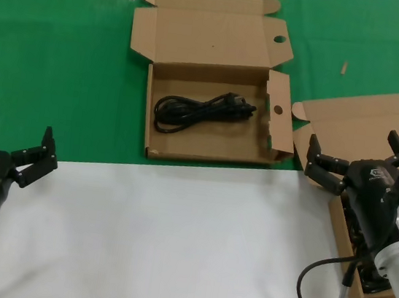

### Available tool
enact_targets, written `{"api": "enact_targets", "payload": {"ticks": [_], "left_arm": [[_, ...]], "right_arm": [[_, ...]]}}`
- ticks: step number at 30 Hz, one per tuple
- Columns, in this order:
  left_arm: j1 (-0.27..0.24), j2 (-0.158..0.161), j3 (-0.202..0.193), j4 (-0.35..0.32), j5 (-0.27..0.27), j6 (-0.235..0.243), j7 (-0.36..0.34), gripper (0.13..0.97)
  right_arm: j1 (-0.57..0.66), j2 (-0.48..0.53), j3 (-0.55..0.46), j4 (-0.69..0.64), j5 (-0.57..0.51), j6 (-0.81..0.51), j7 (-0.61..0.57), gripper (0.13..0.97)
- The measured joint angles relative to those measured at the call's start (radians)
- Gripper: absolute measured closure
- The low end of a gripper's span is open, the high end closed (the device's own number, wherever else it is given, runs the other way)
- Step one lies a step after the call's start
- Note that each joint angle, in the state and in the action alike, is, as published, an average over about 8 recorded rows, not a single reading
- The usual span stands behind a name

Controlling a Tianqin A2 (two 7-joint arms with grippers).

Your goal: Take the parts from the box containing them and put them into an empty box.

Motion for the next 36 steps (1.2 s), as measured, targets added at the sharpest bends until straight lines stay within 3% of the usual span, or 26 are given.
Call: {"api": "enact_targets", "payload": {"ticks": [36], "left_arm": [[0.000, 0.000, 0.000, 0.000, 0.000, 0.000, 0.000, 0.132]], "right_arm": [[0.000, 0.000, 0.000, 0.000, 0.000, 0.000, 0.000, 0.129]]}}
